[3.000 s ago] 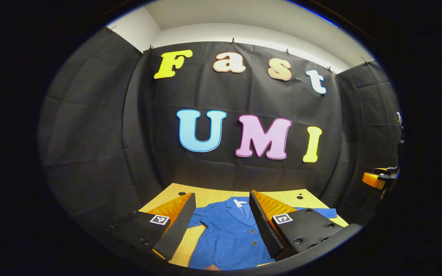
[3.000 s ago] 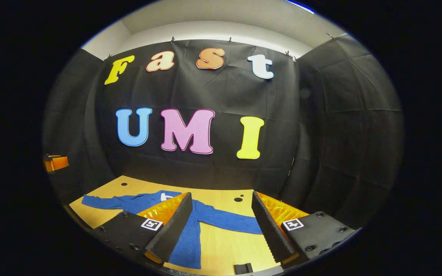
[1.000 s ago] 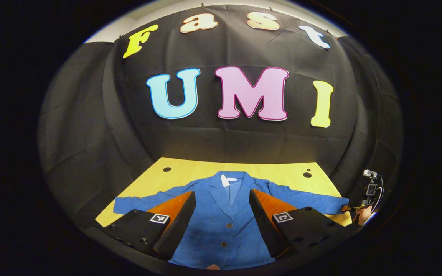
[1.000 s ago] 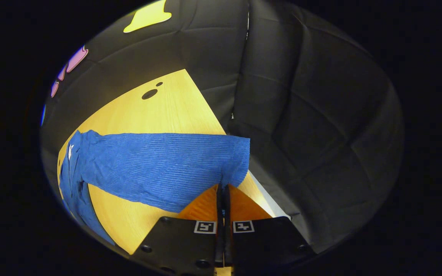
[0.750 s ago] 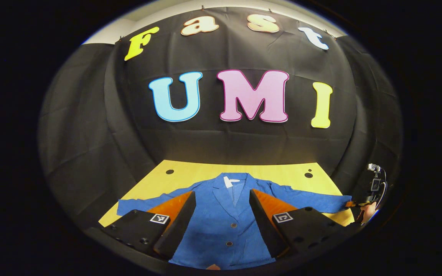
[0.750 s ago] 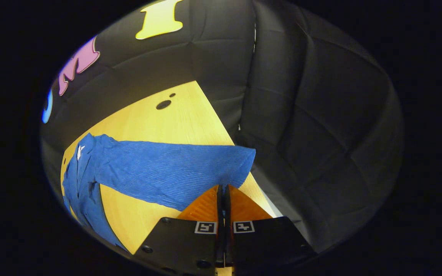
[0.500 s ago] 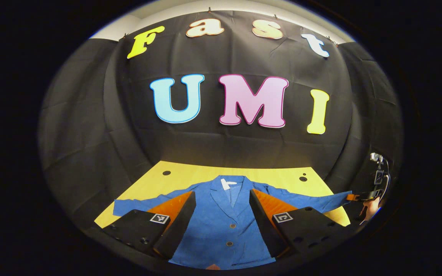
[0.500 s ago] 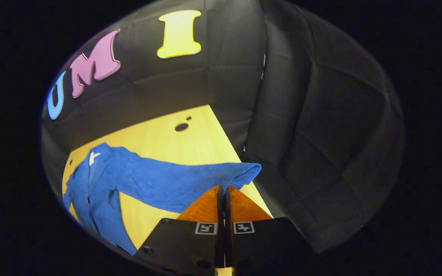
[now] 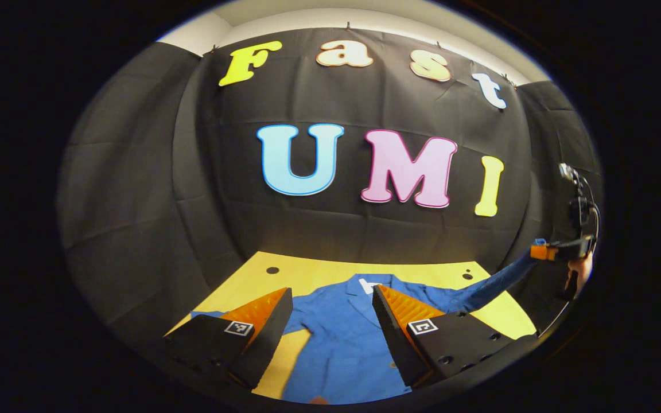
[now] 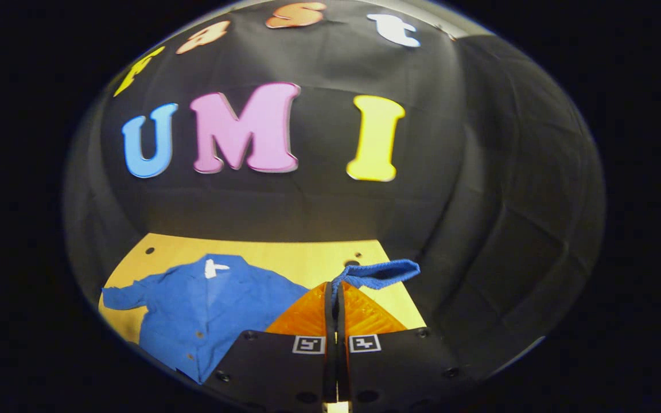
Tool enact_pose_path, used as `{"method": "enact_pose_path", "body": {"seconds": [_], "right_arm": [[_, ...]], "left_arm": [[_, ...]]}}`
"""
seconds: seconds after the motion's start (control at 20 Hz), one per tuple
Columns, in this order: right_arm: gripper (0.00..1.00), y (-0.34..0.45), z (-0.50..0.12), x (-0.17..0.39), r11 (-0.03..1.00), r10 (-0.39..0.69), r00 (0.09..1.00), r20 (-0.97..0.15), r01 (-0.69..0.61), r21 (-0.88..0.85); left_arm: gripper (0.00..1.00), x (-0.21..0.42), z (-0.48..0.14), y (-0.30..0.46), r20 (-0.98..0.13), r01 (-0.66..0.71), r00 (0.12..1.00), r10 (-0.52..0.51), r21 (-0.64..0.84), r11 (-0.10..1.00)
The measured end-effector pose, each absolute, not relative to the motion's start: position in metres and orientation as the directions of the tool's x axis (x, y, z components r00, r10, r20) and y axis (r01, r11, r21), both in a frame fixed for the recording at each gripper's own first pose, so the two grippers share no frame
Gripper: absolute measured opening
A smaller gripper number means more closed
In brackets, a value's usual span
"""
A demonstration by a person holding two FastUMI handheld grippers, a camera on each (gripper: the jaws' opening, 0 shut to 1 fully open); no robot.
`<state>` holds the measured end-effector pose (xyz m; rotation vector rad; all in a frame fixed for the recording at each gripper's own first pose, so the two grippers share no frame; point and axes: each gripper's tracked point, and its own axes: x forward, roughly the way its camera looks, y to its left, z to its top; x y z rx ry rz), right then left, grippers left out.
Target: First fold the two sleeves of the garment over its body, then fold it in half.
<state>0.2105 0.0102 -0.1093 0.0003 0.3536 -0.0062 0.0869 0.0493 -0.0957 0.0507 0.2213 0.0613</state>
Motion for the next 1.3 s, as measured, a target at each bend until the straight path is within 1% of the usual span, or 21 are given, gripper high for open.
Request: {"method": "enact_pose_path", "body": {"seconds": [0.15, 0.3, 0.35, 0.45, 0.55, 0.65, 0.75, 0.8, 0.85, 0.9, 0.95, 1.0, 1.1, 1.25, 1.3], "right_arm": [[0.01, 0.112, -0.125, 0.258, 0.995, 0.097, 0.911, -0.401, -0.103, 0.005], [0.00, 0.219, -0.183, 0.296, 0.972, 0.208, 0.843, -0.496, -0.235, 0.007], [0.01, 0.251, -0.207, 0.303, 0.963, 0.236, 0.816, -0.528, -0.270, 0.014], [0.01, 0.318, -0.252, 0.302, 0.941, 0.298, 0.753, -0.586, -0.336, 0.047], [0.01, 0.378, -0.287, 0.299, 0.907, 0.357, 0.711, -0.606, -0.419, 0.044], [0.01, 0.429, -0.320, 0.286, 0.866, 0.406, 0.656, -0.637, -0.498, 0.040], [0.01, 0.462, -0.341, 0.274, 0.836, 0.445, 0.598, -0.666, -0.544, 0.071], [0.00, 0.470, -0.350, 0.271, 0.829, 0.449, 0.579, -0.680, -0.555, 0.074], [0.02, 0.475, -0.359, 0.270, 0.827, 0.443, 0.565, -0.697, -0.557, 0.075], [0.01, 0.483, -0.367, 0.265, 0.820, 0.460, 0.526, -0.715, -0.561, 0.114], [0.03, 0.491, -0.371, 0.254, 0.804, 0.498, 0.469, -0.729, -0.564, 0.187], [0.09, 0.494, -0.372, 0.248, 0.799, 0.517, 0.436, -0.737, -0.556, 0.231], [0.43, 0.490, -0.362, 0.250, 0.802, 0.530, 0.455, -0.715, -0.544, 0.249], [0.94, 0.456, -0.314, 0.243, 0.796, 0.554, 0.510, -0.658, -0.556, 0.239], [0.98, 0.441, -0.292, 0.238, 0.794, 0.565, 0.530, -0.632, -0.559, 0.241]], "left_arm": [[0.80, 0.089, -0.106, 0.098, -0.224, -0.083, 0.970, 0.095, 0.062, 0.995], [0.80, 0.088, -0.127, 0.145, -0.255, -0.137, 0.956, 0.142, 0.036, 0.990], [0.80, 0.086, -0.139, 0.161, -0.277, -0.163, 0.946, 0.167, 0.040, 0.986], [0.80, 0.075, -0.168, 0.194, -0.371, -0.224, 0.896, 0.245, 0.098, 0.970], [0.82, 0.065, -0.180, 0.219, -0.399, -0.251, 0.871, 0.285, 0.137, 0.958], [0.82, 0.062, -0.193, 0.240, -0.428, -0.289, 0.848, 0.313, 0.121, 0.950], [0.82, 0.063, -0.209, 0.258, -0.459, -0.331, 0.823, 0.335, 0.091, 0.939], [0.83, 0.067, -0.215, 0.267, -0.470, -0.349, 0.812, 0.345, 0.082, 0.933], [0.83, 0.071, -0.222, 0.273, -0.478, -0.359, 0.806, 0.349, 0.073, 0.930], [0.83, 0.076, -0.230, 0.279, -0.491, -0.367, 0.798, 0.349, 0.064, 0.928], [0.83, 0.079, -0.243, 0.288, -0.505, -0.377, 0.788, 0.353, 0.058, 0.924], [0.83, 0.083, -0.251, 0.295, -0.516, -0.385, 0.780, 0.355, 0.051, 0.921], [0.83, 0.097, -0.270, 0.313, -0.555, -0.398, 0.758, 0.343, 0.024, 0.917], [0.83, 0.113, -0.310, 0.344, -0.643, -0.448, 0.681, 0.350, 0.012, 0.894], [0.83, 0.115, -0.320, 0.354, -0.670, -0.465, 0.645, 0.366, 0.035, 0.885]]}}
